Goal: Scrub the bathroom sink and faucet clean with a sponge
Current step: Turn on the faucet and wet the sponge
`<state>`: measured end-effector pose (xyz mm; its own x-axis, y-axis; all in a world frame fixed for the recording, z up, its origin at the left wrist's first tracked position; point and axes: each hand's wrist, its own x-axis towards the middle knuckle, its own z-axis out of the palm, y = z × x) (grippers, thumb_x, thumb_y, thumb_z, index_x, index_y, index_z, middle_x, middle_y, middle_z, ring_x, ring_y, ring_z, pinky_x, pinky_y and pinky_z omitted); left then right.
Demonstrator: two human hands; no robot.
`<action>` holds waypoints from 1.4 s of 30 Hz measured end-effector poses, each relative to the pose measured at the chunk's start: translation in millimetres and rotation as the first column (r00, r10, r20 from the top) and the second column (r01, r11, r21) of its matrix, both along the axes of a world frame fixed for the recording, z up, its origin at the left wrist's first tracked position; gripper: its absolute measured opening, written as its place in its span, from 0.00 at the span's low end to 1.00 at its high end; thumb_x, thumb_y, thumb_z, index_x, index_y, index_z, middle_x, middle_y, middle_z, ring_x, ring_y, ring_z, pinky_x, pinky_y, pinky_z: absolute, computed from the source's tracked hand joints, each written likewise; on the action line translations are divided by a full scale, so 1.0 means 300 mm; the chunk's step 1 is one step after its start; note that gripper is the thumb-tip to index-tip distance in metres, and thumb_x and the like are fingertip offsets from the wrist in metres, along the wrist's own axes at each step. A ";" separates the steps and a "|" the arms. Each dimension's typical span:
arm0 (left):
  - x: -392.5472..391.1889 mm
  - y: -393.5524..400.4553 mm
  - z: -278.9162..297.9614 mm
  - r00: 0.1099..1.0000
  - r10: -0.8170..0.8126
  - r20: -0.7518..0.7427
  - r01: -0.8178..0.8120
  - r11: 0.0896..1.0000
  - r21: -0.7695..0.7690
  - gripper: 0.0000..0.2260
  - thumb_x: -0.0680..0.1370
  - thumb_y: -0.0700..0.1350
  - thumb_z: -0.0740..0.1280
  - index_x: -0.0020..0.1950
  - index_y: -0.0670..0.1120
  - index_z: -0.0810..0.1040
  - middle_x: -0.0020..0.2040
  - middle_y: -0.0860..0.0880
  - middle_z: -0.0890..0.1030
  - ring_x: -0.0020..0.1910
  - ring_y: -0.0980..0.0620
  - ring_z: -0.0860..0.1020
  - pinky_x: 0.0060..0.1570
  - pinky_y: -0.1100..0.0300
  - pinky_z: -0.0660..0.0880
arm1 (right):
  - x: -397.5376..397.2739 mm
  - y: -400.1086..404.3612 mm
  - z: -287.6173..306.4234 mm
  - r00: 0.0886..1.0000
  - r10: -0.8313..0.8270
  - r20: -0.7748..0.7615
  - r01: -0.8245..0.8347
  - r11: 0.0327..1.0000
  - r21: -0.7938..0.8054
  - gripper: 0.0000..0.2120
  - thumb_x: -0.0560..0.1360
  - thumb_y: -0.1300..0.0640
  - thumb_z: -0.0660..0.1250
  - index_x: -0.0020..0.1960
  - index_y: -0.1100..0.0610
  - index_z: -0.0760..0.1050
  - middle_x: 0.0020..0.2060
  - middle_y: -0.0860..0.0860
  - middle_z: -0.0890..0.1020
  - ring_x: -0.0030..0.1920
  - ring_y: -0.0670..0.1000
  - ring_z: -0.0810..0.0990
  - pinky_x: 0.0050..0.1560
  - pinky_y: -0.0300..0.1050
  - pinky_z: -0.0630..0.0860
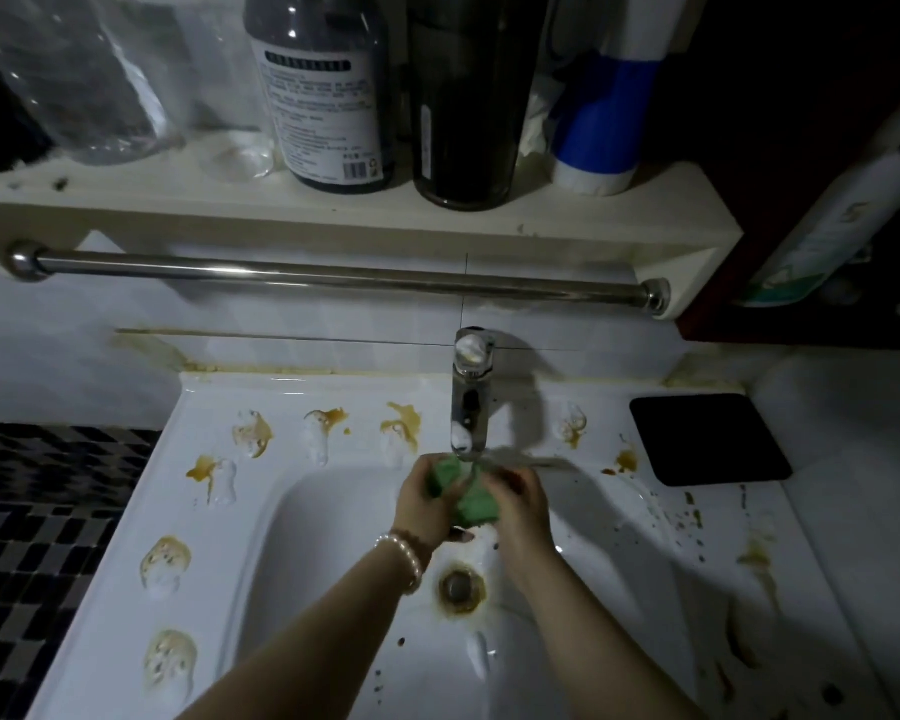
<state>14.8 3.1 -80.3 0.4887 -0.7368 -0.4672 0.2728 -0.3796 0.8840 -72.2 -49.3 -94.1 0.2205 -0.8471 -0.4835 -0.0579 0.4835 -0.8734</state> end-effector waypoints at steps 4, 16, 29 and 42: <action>-0.014 0.006 -0.024 0.897 -0.040 0.440 0.020 0.999 0.048 0.05 0.79 0.40 0.59 0.47 0.49 0.70 0.40 0.44 0.79 0.33 0.47 0.79 0.24 0.60 0.75 | 0.066 -0.034 0.042 0.911 0.326 -0.254 -0.320 0.945 0.066 0.15 0.76 0.48 0.64 0.59 0.50 0.64 0.46 0.52 0.77 0.36 0.51 0.79 0.25 0.39 0.73; 0.011 -0.041 0.013 0.889 -0.010 0.457 -0.058 0.989 0.134 0.09 0.81 0.48 0.56 0.46 0.45 0.71 0.39 0.46 0.77 0.39 0.47 0.77 0.42 0.54 0.77 | 0.112 0.000 0.022 0.999 0.031 -0.035 -0.024 0.986 0.164 0.04 0.76 0.57 0.65 0.46 0.58 0.75 0.45 0.56 0.81 0.45 0.55 0.80 0.38 0.44 0.76; 0.092 -0.163 0.274 0.931 0.251 0.266 -0.231 0.967 -0.106 0.18 0.74 0.59 0.65 0.45 0.43 0.75 0.40 0.50 0.76 0.39 0.52 0.73 0.41 0.58 0.71 | 0.088 -0.006 0.039 0.984 0.129 -0.123 -0.099 0.970 0.220 0.11 0.81 0.51 0.57 0.48 0.57 0.72 0.45 0.57 0.78 0.36 0.55 0.77 0.26 0.42 0.74; 0.089 -0.147 0.207 0.907 0.339 0.250 -0.336 0.940 -0.052 0.15 0.71 0.53 0.72 0.42 0.43 0.72 0.39 0.48 0.74 0.39 0.51 0.72 0.43 0.56 0.70 | -0.165 0.017 -0.019 0.730 -0.320 0.603 -0.177 0.764 0.620 0.19 0.66 0.62 0.63 0.57 0.66 0.74 0.50 0.67 0.77 0.53 0.70 0.75 0.53 0.77 0.69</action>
<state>41.4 -40.9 -18.1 0.8093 -0.5102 -0.2910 0.1519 -0.2968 0.9428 -121.8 -44.1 -99.9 0.6299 -0.4475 -0.6348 0.4484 0.8769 -0.1732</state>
